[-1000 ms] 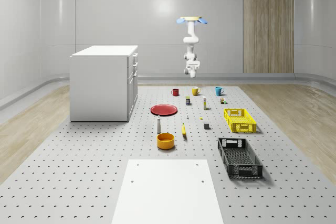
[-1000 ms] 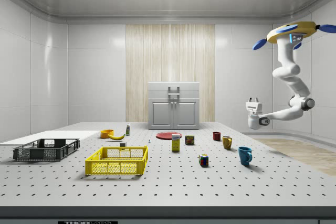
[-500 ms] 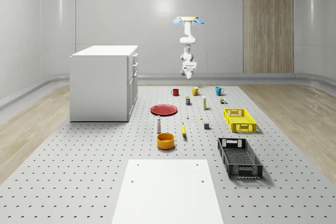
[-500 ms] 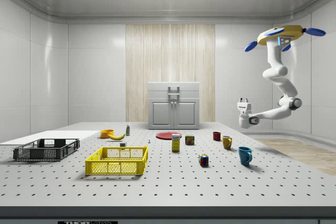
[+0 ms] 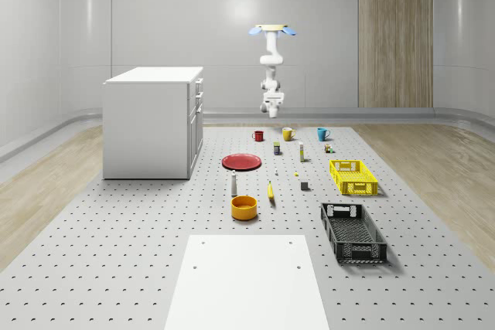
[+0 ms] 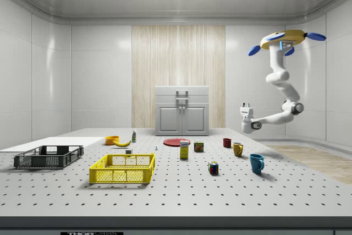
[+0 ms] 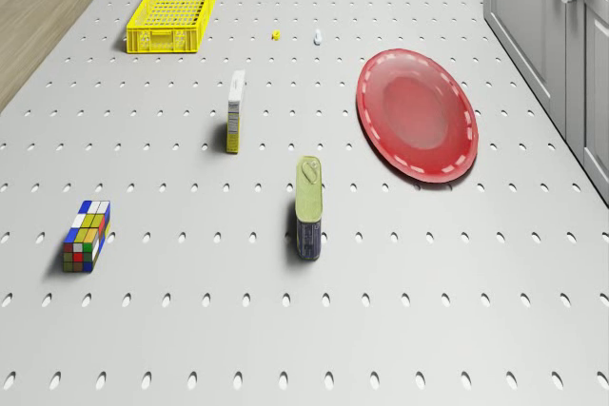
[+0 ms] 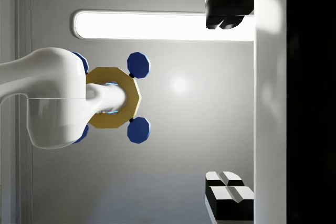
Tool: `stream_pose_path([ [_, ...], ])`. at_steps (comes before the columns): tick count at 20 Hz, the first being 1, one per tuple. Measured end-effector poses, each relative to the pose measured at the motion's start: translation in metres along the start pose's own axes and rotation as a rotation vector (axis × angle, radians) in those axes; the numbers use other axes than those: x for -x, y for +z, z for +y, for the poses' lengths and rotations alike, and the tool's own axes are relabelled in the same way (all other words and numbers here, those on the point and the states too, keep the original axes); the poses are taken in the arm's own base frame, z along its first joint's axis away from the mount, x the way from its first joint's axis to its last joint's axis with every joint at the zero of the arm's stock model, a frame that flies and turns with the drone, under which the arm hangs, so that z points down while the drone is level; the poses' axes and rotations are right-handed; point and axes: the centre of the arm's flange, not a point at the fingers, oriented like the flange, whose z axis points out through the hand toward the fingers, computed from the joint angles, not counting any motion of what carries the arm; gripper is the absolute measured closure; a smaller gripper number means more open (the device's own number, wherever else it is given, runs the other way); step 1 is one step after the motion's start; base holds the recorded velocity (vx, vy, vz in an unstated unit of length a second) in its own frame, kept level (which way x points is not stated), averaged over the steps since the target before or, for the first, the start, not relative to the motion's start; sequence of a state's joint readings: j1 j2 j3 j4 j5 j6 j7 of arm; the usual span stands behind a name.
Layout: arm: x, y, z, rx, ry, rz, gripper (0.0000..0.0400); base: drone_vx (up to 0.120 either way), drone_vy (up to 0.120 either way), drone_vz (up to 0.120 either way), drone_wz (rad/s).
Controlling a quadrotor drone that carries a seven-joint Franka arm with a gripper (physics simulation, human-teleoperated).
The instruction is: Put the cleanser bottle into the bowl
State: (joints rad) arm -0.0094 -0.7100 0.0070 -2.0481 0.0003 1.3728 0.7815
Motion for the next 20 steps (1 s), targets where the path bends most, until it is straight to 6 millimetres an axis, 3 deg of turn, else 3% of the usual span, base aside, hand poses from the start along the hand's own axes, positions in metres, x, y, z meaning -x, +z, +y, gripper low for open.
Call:
stream_pose_path([
  [20,0.0099,0.0008,-0.0077,0.078,-0.001,0.099,0.0,0.12,-0.12,0.0,0.0],
])
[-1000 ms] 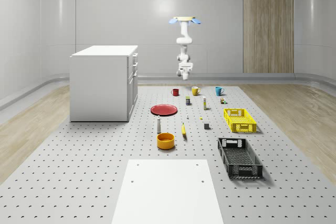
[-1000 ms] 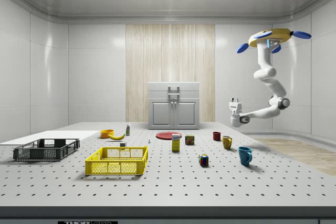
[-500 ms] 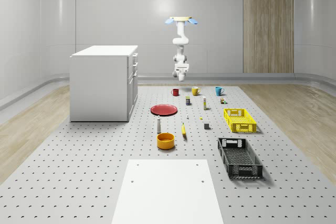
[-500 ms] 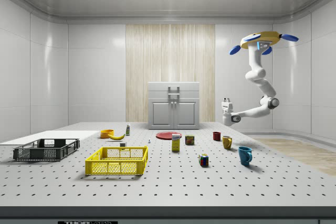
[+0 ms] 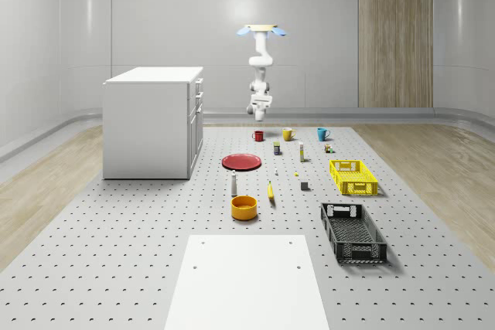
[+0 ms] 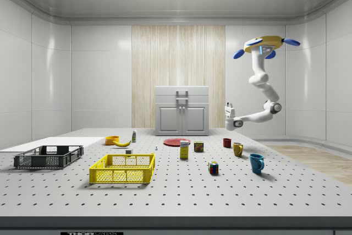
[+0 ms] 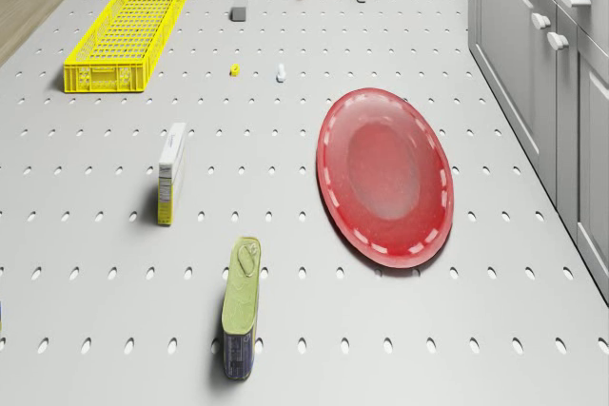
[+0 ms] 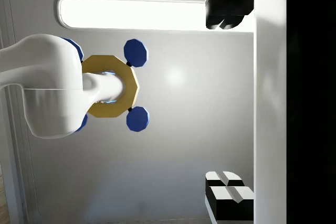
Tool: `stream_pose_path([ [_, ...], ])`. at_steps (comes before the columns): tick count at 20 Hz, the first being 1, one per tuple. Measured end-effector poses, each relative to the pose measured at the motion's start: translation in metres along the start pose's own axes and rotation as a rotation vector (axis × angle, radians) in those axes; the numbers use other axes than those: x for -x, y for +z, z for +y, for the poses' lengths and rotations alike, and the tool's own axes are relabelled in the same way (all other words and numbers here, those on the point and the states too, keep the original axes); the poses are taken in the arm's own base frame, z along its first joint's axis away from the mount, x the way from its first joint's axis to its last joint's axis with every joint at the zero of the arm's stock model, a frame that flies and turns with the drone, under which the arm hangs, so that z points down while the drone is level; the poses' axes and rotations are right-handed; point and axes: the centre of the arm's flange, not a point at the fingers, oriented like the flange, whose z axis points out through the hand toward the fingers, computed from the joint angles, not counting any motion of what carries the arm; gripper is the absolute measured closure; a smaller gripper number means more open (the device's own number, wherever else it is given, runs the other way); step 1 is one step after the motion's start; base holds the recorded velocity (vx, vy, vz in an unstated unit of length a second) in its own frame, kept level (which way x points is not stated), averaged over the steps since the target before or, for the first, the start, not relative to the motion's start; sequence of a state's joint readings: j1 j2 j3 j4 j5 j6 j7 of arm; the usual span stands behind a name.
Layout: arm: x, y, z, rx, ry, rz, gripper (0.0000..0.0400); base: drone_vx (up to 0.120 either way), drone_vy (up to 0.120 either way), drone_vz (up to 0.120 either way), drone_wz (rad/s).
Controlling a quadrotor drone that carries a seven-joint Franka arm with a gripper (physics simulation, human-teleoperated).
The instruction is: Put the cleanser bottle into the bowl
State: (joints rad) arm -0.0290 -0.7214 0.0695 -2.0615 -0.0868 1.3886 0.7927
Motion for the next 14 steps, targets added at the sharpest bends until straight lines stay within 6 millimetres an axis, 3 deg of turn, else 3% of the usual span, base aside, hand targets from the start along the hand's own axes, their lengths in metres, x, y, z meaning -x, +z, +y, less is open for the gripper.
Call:
stream_pose_path([
  [5,0.012,0.002,-0.012,0.119,-0.003,0.124,0.0,0.12,-0.12,0.0,0.0],
  [9,0.031,0.01,-0.03,0.315,-0.008,0.323,0.0,0.12,-0.12,0.0,0.0],
  [12,0.051,0.03,-0.049,0.558,-0.015,0.567,0.0,0.12,-0.12,0.0,0.0],
  [14,0.064,0.055,-0.061,0.77,-0.021,0.779,0.0,0.12,-0.12,0.0,0.0],
])
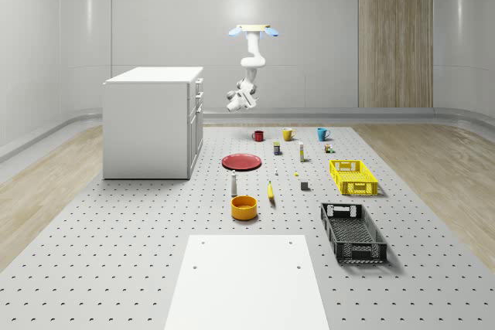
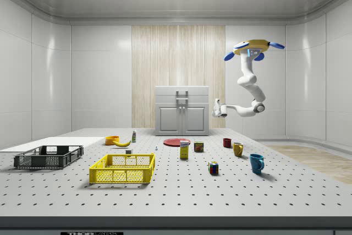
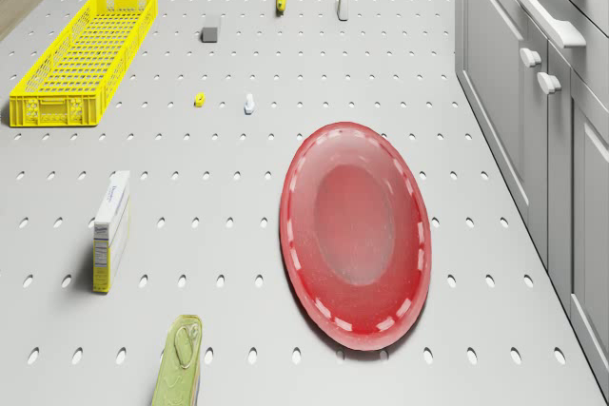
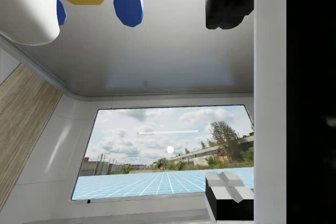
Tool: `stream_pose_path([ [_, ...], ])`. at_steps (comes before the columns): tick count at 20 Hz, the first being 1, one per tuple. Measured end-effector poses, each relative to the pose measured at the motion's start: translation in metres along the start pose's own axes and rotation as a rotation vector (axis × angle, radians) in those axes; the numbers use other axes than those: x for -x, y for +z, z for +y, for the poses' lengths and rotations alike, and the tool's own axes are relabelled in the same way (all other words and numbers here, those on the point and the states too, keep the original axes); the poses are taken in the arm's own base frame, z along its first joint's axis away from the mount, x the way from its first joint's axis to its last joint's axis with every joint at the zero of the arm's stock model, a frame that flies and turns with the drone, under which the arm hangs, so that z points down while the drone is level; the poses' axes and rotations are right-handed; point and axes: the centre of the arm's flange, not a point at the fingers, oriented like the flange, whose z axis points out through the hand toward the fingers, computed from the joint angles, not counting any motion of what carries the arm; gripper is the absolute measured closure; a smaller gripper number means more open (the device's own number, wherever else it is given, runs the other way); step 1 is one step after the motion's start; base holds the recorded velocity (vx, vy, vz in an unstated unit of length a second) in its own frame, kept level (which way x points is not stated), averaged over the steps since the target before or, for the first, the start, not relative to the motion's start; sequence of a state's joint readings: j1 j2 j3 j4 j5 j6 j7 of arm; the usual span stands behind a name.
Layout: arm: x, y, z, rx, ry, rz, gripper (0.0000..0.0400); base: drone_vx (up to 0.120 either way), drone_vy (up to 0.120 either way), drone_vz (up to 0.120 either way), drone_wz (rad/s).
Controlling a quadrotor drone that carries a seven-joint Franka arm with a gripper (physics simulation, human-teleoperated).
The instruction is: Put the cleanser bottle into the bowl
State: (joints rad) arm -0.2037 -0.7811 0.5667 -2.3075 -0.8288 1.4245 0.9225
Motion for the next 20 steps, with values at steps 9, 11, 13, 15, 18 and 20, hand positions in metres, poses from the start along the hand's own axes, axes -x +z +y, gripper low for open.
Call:
stream_pose_path([
  [9,0.07,0.078,-0.067,0.958,-0.031,0.953,0.0,0.12,-0.053,-0.018,0.0],
  [11,0.072,0.094,-0.068,1.074,-0.036,1.071,0.0,0.12,0.0,-0.12,0.0],
  [13,0.072,0.106,-0.068,1.157,-0.04,1.155,0.0,0.12,0.0,-0.12,0.0],
  [15,0.072,0.114,-0.068,1.216,-0.044,1.216,0.0,0.12,-0.12,-0.12,0.0],
  [18,0.071,0.122,-0.067,1.272,-0.047,1.275,0.0,0.12,-0.12,-0.12,0.0],
  [20,0.07,0.126,-0.066,1.296,-0.049,1.299,0.0,0.12,-0.04,-0.06,0.0],
])
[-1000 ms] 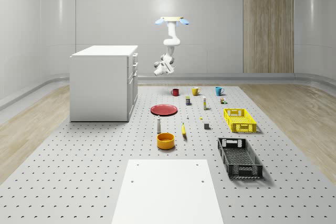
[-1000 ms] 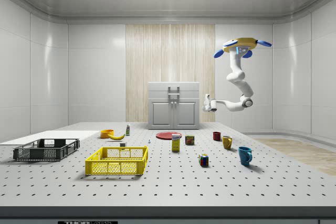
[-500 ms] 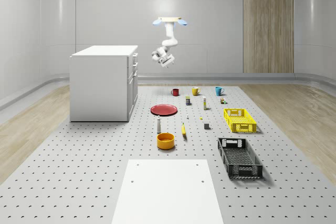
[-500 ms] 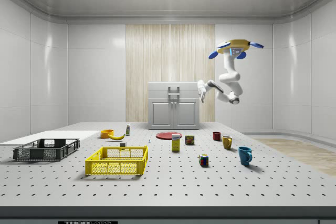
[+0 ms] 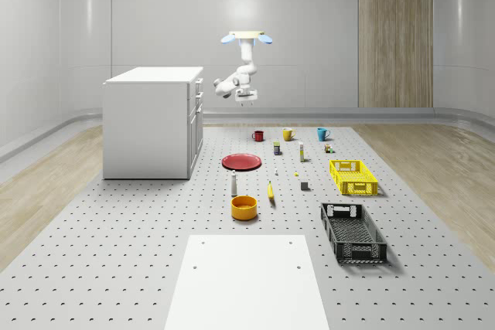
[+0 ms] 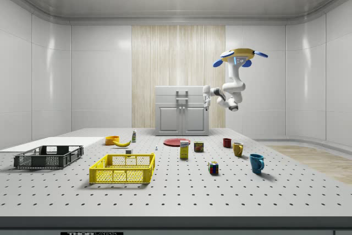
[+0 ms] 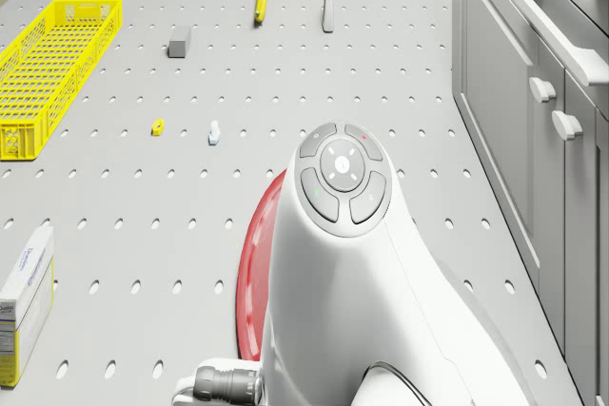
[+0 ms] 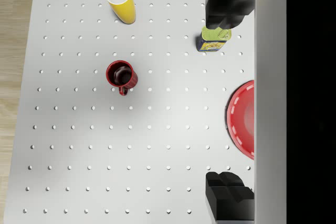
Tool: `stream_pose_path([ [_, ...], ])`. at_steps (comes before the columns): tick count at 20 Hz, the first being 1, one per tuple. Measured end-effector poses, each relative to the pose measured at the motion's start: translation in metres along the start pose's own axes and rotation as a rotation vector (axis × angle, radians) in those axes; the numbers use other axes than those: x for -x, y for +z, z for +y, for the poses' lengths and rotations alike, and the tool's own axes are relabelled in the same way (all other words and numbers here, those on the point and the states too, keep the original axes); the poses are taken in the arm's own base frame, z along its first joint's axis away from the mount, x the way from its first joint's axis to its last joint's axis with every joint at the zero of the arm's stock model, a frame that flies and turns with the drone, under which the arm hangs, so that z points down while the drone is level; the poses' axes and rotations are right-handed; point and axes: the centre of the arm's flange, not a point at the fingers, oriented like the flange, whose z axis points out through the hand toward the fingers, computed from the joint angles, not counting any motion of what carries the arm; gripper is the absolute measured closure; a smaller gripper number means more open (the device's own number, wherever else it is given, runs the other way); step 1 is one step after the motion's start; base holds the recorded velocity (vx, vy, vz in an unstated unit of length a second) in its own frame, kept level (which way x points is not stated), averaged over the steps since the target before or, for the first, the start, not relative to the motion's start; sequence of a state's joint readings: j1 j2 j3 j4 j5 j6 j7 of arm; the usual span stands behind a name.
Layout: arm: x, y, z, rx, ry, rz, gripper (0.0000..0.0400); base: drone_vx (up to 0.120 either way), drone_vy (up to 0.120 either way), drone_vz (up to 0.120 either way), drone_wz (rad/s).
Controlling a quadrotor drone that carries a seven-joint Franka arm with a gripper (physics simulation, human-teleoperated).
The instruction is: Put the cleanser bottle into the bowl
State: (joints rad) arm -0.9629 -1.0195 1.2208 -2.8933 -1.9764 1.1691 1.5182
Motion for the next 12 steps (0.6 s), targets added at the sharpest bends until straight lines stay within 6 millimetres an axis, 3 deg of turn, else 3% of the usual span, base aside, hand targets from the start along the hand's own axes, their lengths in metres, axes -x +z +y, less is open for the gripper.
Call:
stream_pose_path([
  [12,0.0049,0.0,-0.0048,0.048,-0.001,0.051,0.0,0.12,0.0,0.0,0.0],
])
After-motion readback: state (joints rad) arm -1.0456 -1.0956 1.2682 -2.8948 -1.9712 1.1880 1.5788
